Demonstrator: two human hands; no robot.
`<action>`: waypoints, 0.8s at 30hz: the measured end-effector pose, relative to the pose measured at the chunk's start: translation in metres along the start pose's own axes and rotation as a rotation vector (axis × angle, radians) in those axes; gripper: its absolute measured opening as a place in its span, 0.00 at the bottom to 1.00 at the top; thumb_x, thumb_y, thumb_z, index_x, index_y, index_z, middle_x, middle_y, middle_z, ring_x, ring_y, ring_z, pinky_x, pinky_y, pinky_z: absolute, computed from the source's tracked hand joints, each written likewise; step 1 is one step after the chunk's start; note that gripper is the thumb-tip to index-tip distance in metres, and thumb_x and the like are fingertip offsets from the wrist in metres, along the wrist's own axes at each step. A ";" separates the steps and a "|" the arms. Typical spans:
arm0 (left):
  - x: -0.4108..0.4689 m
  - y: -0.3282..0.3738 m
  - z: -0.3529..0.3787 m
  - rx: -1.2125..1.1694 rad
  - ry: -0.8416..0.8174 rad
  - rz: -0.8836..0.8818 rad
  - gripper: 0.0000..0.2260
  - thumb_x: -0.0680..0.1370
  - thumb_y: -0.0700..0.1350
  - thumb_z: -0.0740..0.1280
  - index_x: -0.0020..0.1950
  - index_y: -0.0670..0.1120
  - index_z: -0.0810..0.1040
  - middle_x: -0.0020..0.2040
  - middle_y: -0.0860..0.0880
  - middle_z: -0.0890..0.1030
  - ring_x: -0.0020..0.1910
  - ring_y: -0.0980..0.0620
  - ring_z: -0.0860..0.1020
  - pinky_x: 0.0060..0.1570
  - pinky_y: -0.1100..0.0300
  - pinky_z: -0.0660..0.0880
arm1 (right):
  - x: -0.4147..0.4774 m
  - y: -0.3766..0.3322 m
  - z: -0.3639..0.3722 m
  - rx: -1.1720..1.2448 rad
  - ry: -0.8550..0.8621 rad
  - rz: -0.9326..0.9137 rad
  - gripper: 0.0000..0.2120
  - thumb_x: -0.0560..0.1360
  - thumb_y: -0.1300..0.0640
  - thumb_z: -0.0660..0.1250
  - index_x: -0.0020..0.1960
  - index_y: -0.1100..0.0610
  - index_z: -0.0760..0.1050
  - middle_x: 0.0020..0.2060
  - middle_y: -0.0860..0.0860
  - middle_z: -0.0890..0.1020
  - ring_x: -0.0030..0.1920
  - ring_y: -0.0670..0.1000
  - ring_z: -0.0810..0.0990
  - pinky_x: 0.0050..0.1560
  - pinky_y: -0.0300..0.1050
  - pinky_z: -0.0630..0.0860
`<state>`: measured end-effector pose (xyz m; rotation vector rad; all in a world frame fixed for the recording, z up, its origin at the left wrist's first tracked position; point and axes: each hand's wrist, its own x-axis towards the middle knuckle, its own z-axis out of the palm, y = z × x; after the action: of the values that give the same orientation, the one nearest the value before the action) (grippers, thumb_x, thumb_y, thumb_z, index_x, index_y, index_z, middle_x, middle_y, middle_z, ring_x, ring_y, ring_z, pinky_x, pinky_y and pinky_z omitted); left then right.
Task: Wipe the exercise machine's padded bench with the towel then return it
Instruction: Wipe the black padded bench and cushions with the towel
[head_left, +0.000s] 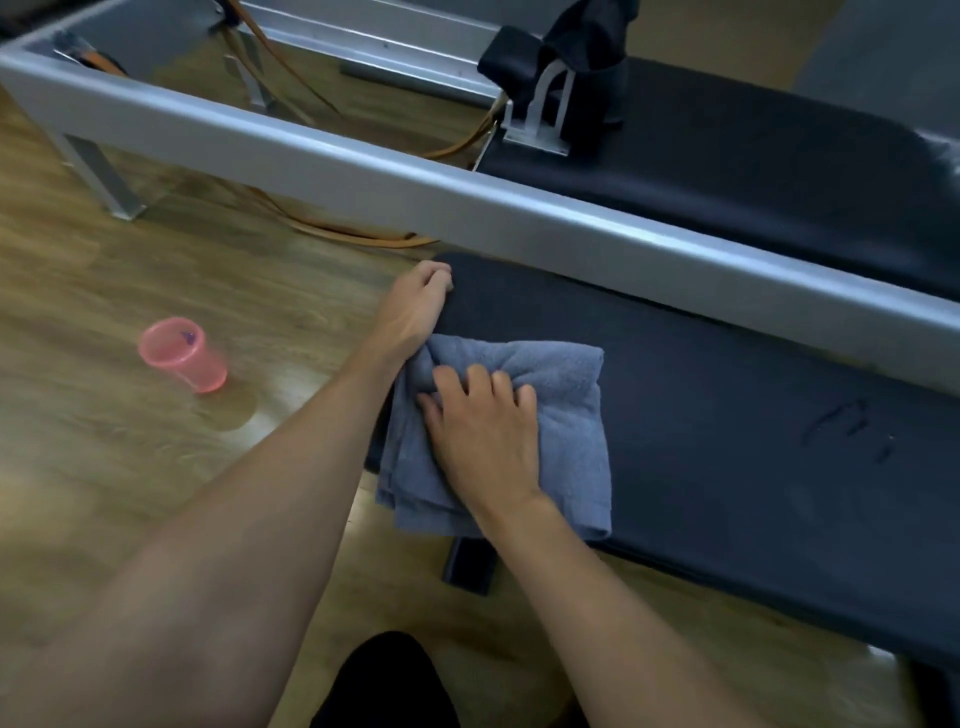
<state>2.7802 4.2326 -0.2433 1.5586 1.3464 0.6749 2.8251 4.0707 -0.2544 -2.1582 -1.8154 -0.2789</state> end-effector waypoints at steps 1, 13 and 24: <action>0.006 0.002 0.006 0.045 0.022 0.038 0.12 0.79 0.45 0.59 0.55 0.44 0.80 0.54 0.49 0.78 0.54 0.52 0.74 0.51 0.60 0.66 | 0.002 0.012 0.001 0.002 0.008 0.036 0.13 0.78 0.46 0.55 0.48 0.52 0.75 0.40 0.52 0.78 0.41 0.56 0.77 0.43 0.54 0.70; 0.065 -0.002 0.033 0.150 0.052 0.172 0.19 0.78 0.56 0.51 0.65 0.53 0.72 0.62 0.50 0.78 0.60 0.48 0.75 0.63 0.48 0.69 | 0.191 0.110 0.065 0.024 -0.122 0.248 0.18 0.82 0.46 0.51 0.60 0.55 0.72 0.56 0.58 0.79 0.57 0.61 0.76 0.53 0.55 0.68; 0.033 0.004 0.026 0.441 -0.089 0.382 0.19 0.79 0.54 0.56 0.66 0.50 0.74 0.66 0.47 0.77 0.68 0.47 0.71 0.72 0.43 0.57 | 0.008 0.082 -0.008 -0.082 -0.044 0.248 0.16 0.78 0.45 0.55 0.54 0.54 0.75 0.44 0.56 0.80 0.43 0.58 0.78 0.43 0.52 0.70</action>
<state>2.8124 4.2563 -0.2553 2.2103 1.1913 0.5469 2.9077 4.0631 -0.2529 -2.4335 -1.5603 -0.2539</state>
